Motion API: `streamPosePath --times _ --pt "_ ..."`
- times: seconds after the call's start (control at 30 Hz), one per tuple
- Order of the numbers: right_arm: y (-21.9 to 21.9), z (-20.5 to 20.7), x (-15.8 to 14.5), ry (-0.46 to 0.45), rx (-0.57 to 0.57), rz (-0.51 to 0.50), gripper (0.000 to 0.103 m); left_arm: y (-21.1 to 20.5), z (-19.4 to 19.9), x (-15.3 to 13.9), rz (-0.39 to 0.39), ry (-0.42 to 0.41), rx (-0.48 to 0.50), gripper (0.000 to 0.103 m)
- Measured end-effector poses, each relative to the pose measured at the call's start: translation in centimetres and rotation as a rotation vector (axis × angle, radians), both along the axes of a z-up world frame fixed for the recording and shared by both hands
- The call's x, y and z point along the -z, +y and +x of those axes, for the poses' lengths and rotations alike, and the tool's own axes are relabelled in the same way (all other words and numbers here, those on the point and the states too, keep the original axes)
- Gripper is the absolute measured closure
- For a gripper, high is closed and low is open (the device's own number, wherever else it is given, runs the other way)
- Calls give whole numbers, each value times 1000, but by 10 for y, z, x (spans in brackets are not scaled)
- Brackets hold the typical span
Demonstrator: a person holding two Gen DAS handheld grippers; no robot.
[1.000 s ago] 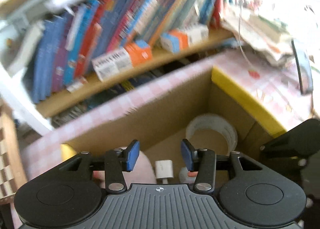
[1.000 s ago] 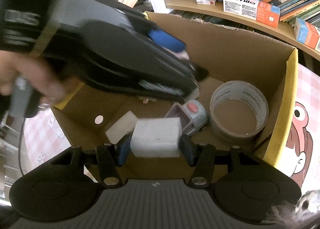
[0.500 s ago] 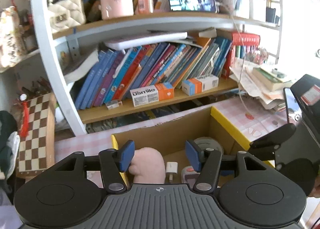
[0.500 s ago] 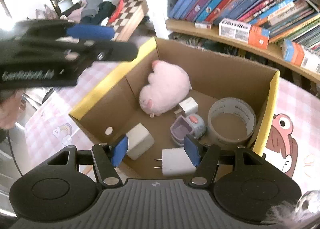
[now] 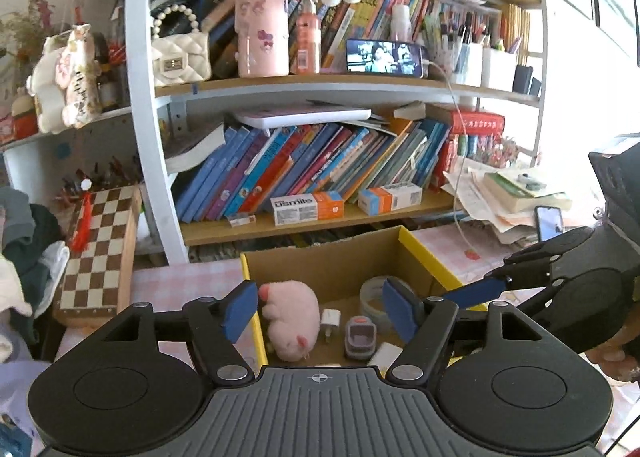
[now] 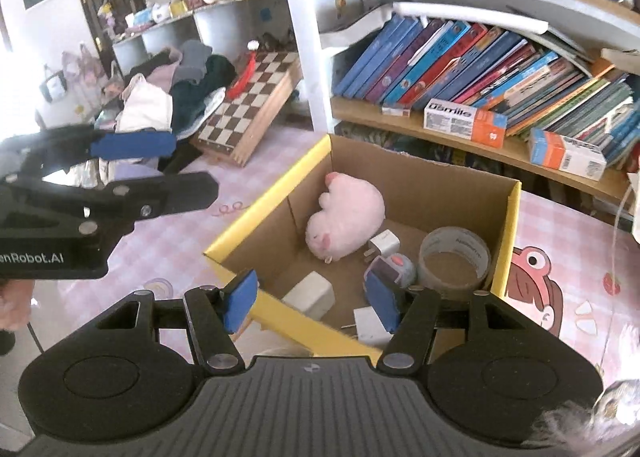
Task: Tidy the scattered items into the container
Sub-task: 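Withdraw both grippers from the box toward the white watch and pink comb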
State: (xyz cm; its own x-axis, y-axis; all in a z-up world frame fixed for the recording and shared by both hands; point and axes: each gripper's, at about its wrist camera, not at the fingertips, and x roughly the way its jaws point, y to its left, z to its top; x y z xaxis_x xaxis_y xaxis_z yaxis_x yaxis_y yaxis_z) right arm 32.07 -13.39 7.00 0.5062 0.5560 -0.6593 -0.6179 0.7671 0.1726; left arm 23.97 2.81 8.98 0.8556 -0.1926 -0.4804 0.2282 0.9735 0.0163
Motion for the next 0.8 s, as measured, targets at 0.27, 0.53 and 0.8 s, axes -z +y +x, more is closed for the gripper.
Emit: streamPosePath --times 0.27,0.53,0.8 --pt "-8 -47 -3 -51 91 1 44 11 -46 3 -29 -23 -7 26" --pt "-22 -95 9 -70 200 1 44 23 -96 17 -45 -5 -41 25" --pt "-31 -147 27 -119 302 -24 44 26 -131 39 -59 35 -72 25"
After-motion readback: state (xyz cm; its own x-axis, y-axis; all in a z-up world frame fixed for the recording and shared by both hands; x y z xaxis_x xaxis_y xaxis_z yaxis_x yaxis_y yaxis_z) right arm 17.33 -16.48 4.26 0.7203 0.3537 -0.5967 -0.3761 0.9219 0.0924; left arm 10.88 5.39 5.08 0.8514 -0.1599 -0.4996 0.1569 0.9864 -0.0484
